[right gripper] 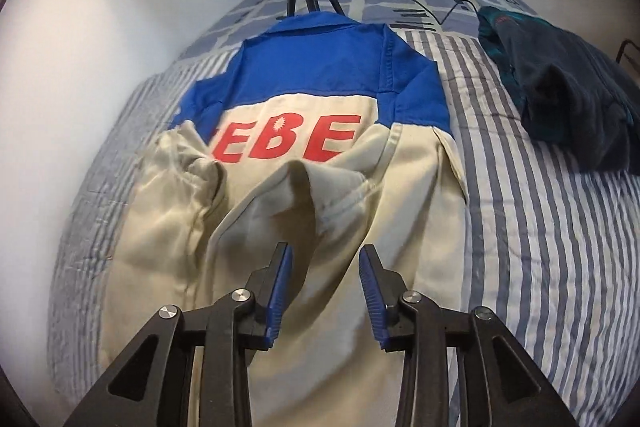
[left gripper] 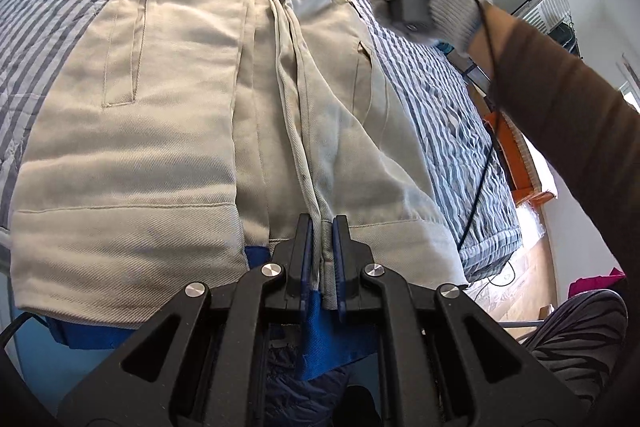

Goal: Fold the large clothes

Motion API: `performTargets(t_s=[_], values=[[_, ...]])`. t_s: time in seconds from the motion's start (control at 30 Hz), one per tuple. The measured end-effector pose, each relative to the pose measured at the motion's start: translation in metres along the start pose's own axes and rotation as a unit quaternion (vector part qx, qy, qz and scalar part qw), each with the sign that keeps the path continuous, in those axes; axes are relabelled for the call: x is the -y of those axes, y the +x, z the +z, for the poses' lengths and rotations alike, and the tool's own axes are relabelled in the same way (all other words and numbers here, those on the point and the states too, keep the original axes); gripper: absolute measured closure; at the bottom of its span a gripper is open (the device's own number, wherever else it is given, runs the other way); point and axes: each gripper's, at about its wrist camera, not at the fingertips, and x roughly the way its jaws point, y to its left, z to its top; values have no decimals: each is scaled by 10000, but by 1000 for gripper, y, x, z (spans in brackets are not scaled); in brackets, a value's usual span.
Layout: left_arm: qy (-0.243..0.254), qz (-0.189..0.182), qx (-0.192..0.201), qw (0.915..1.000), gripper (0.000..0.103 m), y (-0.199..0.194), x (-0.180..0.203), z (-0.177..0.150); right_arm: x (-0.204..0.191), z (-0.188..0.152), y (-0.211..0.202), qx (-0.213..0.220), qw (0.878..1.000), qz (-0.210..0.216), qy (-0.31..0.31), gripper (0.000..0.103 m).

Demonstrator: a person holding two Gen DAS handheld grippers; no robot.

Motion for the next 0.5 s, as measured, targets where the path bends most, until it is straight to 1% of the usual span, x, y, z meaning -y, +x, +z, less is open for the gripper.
performTargets(t_s=[0.03,0.07,0.1,0.17,0.27,0.37,0.43,0.5], values=[[1,-5,-10,10000,95,1,-1,0,-1,1,5,-84,9999,-86,-15,70],[12,-6,-16,10000,95,1,-1,0,-2,4,10,-148,9998,-93,-41,88],[23,-13,-23,10000,95,1,-1,0,-1,4,11,-193,9998,-67,-59,100],[26,-35,-23,10000,95,1,-1,1,-3,7,6,-107,9999,14,-109,103],[22,-71,-30,10000,95,2,-3,1,-6,14,-4,46,9998,124,-120,103],[-34,-118,-36,9999,95,2,-6,2,-19,20,-2,-8,9988,-81,-475,103],[-16,-104,-31,9999,95,2,-6,1,-22,25,3,5,9989,28,-469,103],[-10,-90,-27,10000,95,2,-6,1,-22,28,10,-16,9994,215,-262,103]])
